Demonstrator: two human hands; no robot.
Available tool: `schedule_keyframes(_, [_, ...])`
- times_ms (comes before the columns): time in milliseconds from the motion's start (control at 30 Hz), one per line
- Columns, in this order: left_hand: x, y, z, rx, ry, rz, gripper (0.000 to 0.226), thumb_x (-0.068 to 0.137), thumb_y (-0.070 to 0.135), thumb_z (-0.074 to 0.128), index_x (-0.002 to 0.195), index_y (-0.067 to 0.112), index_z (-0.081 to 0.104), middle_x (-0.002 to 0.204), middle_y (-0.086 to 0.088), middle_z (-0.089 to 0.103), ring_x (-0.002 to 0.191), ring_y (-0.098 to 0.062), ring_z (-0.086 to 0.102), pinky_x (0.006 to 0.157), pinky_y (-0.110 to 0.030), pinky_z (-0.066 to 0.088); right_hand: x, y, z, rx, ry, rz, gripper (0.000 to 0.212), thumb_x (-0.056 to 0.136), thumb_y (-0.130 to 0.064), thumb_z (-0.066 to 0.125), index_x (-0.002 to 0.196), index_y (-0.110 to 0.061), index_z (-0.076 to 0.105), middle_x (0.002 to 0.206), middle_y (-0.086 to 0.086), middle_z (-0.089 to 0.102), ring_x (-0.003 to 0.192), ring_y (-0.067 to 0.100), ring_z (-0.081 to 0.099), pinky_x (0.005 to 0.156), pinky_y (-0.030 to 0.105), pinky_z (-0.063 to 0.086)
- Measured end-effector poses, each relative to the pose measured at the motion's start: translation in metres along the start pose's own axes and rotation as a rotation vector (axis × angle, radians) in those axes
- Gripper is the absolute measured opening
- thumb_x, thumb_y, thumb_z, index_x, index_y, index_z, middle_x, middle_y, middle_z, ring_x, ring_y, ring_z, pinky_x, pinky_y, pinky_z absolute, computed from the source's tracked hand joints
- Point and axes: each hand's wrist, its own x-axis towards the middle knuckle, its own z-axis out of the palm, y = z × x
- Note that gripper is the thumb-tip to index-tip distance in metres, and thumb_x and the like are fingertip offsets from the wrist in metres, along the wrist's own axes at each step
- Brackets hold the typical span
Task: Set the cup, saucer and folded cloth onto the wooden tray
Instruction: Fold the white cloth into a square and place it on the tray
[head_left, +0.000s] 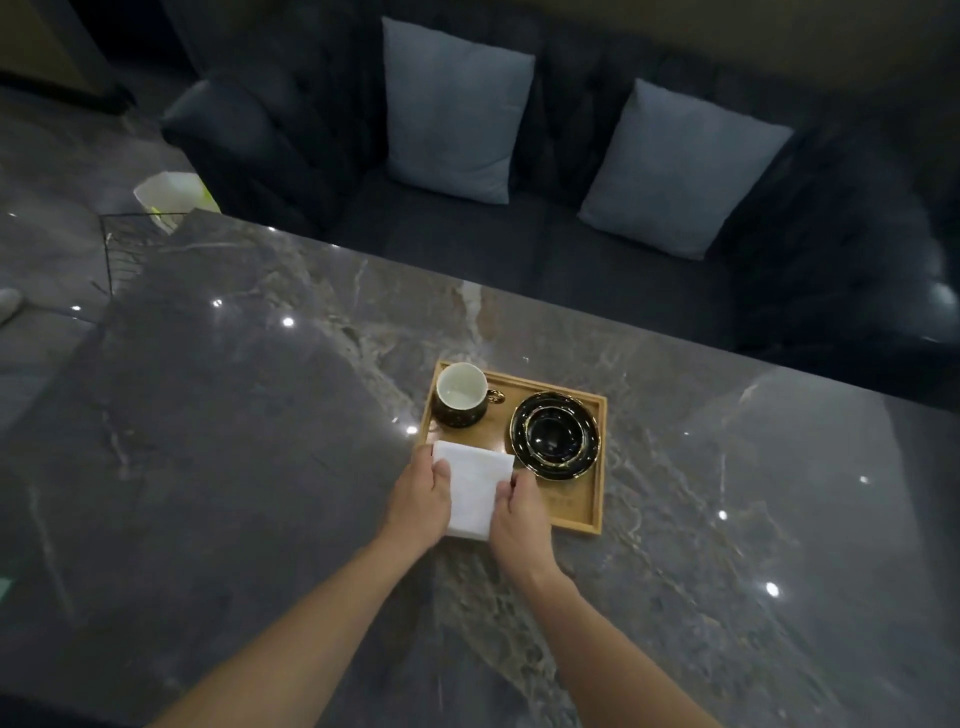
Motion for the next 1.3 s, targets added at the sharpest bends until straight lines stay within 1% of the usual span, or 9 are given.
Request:
schedule_keyframes(133, [0.023, -0.006, -0.018, -0.016, -0.138, -0.029, 0.037, 0.101, 0.014, 0.04, 0.137, 0.018, 0.048, 0.13, -0.008, 0.058, 0.113, -0.025, 0.058, 0.096, -0.038, 0.051, 0.017, -0.008, 0.018, -0.057, 0.007, 0.049, 0.01, 0.106, -0.023, 0.039, 0.103, -0.023, 0.049, 0.097, -0.006, 0.058, 0.085, 0.003, 0.056, 0.064, 0.023, 0.04])
schedule_keyframes(200, [0.031, -0.007, -0.022, -0.008, -0.15, -0.017, 0.037, 0.096, 0.009, 0.042, 0.13, 0.02, 0.052, 0.124, -0.006, 0.06, 0.111, -0.024, 0.06, 0.09, -0.036, 0.051, 0.022, -0.012, 0.022, -0.071, -0.003, 0.062, 0.013, 0.103, -0.014, 0.041, 0.103, -0.025, 0.049, 0.095, -0.009, 0.056, 0.084, 0.002, 0.056, 0.063, 0.017, 0.038])
schedule_keyframes(300, [0.039, -0.009, -0.02, 0.078, -0.062, 0.025, 0.033, 0.096, 0.01, 0.046, 0.127, 0.015, 0.056, 0.121, -0.008, 0.062, 0.103, -0.021, 0.059, 0.083, -0.034, 0.048, 0.03, -0.02, 0.024, -0.122, -0.041, 0.043, 0.026, 0.095, 0.0, 0.044, 0.101, -0.026, 0.048, 0.089, -0.016, 0.052, 0.08, 0.003, 0.054, 0.065, 0.014, 0.038])
schedule_keyframes(367, [0.042, -0.012, -0.017, 0.14, 0.004, 0.047, 0.028, 0.098, 0.015, 0.048, 0.124, 0.015, 0.057, 0.119, -0.007, 0.063, 0.101, -0.021, 0.059, 0.08, -0.035, 0.049, 0.035, -0.021, 0.025, -0.116, -0.026, 0.044, 0.027, 0.091, 0.002, 0.044, 0.104, -0.021, 0.053, 0.094, -0.009, 0.057, 0.082, 0.005, 0.055, 0.066, 0.017, 0.04])
schedule_keyframes(500, [0.043, -0.015, -0.013, 0.214, 0.093, 0.133, 0.023, 0.098, 0.012, 0.047, 0.117, 0.008, 0.059, 0.114, -0.012, 0.062, 0.104, -0.028, 0.057, 0.087, -0.044, 0.052, 0.041, -0.017, 0.029, -0.168, 0.027, 0.035, 0.022, 0.096, -0.002, 0.043, 0.109, -0.011, 0.058, 0.102, 0.004, 0.058, 0.088, 0.016, 0.056, 0.071, 0.027, 0.042])
schedule_keyframes(833, [0.045, -0.018, -0.007, 0.368, 0.111, 0.16, 0.037, 0.099, 0.017, 0.051, 0.135, 0.011, 0.051, 0.123, -0.012, 0.053, 0.109, -0.026, 0.048, 0.091, -0.041, 0.049, 0.047, -0.011, 0.038, -0.333, 0.068, 0.071, 0.024, 0.104, -0.013, 0.042, 0.123, -0.013, 0.057, 0.11, 0.002, 0.058, 0.089, 0.011, 0.051, 0.079, 0.026, 0.042])
schedule_keyframes(1100, [0.049, -0.023, -0.011, 0.331, 0.102, 0.152, 0.041, 0.096, 0.02, 0.057, 0.135, 0.011, 0.051, 0.121, -0.011, 0.052, 0.109, -0.028, 0.052, 0.094, -0.042, 0.049, 0.044, -0.013, 0.031, -0.452, 0.042, 0.021, 0.031, 0.103, -0.022, 0.049, 0.133, -0.014, 0.051, 0.116, 0.001, 0.055, 0.102, 0.019, 0.059, 0.086, 0.033, 0.051])
schedule_keyframes(1167, [0.053, -0.024, -0.017, 0.285, 0.114, 0.217, 0.042, 0.093, 0.025, 0.06, 0.132, 0.013, 0.051, 0.118, -0.008, 0.052, 0.106, -0.024, 0.053, 0.091, -0.04, 0.051, 0.044, -0.014, 0.026, -0.466, 0.054, -0.029, 0.03, 0.101, -0.026, 0.051, 0.129, -0.015, 0.053, 0.117, 0.001, 0.053, 0.101, 0.02, 0.06, 0.084, 0.034, 0.052])
schedule_keyframes(1300, [0.075, -0.018, -0.034, 0.18, 0.149, 0.321, 0.051, 0.09, 0.039, 0.065, 0.134, 0.018, 0.05, 0.119, -0.002, 0.05, 0.103, -0.014, 0.049, 0.084, -0.033, 0.047, 0.055, -0.025, 0.01, -0.572, 0.148, -0.289, 0.035, 0.097, -0.03, 0.058, 0.127, -0.012, 0.058, 0.112, 0.002, 0.058, 0.099, 0.02, 0.057, 0.083, 0.034, 0.051])
